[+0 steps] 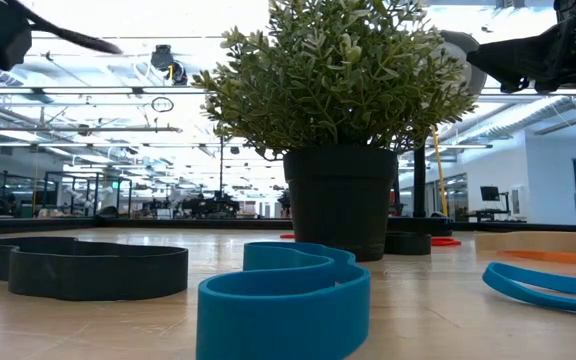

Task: Pick and place rubber bands into bin
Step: Put the green rubber band into the blue bin, then put the bottom black rubber band into the blue bin

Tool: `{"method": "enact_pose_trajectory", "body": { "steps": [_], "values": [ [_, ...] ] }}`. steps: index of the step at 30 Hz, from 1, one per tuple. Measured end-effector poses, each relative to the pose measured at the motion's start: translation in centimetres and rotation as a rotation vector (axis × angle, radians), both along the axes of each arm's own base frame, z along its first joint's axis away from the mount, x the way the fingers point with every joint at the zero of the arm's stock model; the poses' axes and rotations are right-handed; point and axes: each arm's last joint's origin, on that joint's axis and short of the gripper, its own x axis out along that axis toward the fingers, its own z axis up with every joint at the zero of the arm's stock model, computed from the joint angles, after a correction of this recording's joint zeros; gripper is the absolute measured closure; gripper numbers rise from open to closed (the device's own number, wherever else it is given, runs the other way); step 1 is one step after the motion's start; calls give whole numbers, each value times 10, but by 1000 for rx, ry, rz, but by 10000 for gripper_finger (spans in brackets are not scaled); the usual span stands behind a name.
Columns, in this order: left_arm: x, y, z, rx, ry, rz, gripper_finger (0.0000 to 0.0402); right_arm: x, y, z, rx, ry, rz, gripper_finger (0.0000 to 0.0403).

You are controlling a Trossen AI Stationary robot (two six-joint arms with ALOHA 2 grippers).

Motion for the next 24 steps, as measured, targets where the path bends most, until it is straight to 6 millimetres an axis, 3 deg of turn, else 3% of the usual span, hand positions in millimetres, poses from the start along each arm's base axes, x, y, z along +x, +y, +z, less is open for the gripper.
{"method": "enact_pose_trajectory", "body": {
  "steps": [7, 16, 24],
  "values": [
    [-2, 11, 18, 74, -205, 40, 236, 0, 0, 0, 0, 0, 0, 257],
    [25, 23, 33, 189, -564, -30, 236, 0, 0, 0, 0, 0, 0, 257],
    [51, 35, 19, 160, -523, -68, 236, 0, 0, 0, 3, 0, 0, 257]
  ]
}}
